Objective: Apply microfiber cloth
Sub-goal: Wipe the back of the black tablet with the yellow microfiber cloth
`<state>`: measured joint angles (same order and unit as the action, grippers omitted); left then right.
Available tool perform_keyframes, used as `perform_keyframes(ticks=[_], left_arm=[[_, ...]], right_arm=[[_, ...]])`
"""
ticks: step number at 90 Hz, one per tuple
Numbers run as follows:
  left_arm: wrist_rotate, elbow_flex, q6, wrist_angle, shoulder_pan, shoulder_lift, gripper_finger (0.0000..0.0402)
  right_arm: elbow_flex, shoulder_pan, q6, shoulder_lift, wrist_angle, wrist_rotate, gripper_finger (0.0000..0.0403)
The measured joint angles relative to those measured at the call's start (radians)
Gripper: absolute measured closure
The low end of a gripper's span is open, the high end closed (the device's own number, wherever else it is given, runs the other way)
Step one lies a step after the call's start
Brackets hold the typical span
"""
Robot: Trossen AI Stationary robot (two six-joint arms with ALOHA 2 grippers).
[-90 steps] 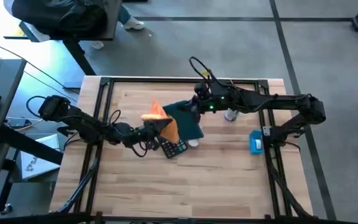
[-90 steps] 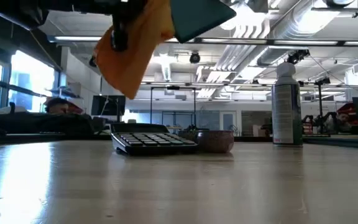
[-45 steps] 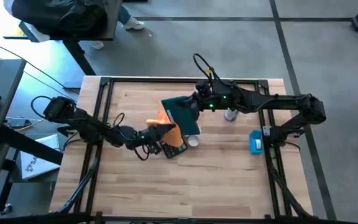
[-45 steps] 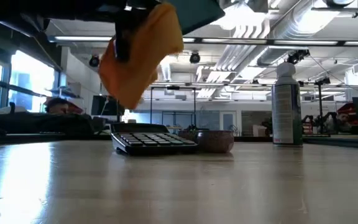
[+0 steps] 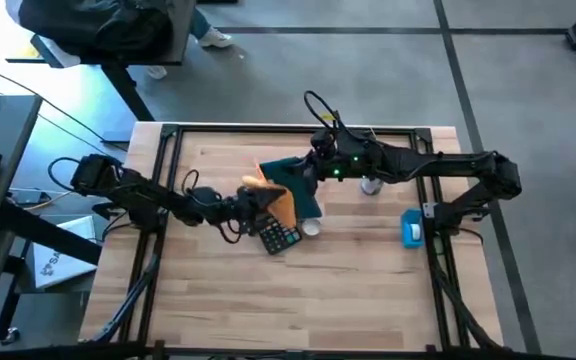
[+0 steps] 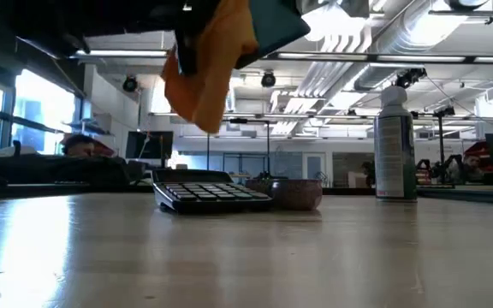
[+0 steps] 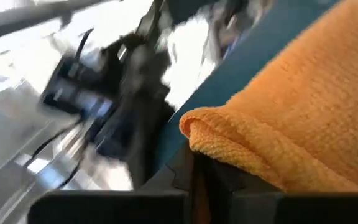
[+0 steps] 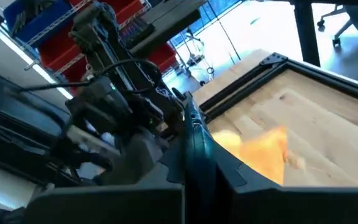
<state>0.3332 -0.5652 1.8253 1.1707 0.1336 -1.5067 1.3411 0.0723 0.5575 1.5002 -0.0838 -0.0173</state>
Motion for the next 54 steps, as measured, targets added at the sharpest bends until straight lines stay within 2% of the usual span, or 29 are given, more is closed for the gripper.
perform_keyframes(ticks=[10, 20, 39, 54], left_arm=[[-0.011, 0.000, -0.048, -0.005, 0.010, -0.045, 0.0402], [0.003, -0.012, 0.033, 0.018, 0.010, -0.085, 0.0402], [0.038, -0.111, 0.155, 0.234, -0.017, -0.130, 0.0402], [0.021, -0.226, 0.112, 0.147, -0.051, -0.134, 0.0402]], right_arm=[[0.000, 0.000, -0.005, 0.000, 0.005, 0.000, 0.0402], [0.000, 0.000, -0.020, 0.000, 0.004, -0.007, 0.0402], [0.000, -0.001, -0.015, -0.001, 0.009, -0.037, 0.0402], [0.002, -0.001, -0.014, 0.014, 0.016, -0.050, 0.0402]])
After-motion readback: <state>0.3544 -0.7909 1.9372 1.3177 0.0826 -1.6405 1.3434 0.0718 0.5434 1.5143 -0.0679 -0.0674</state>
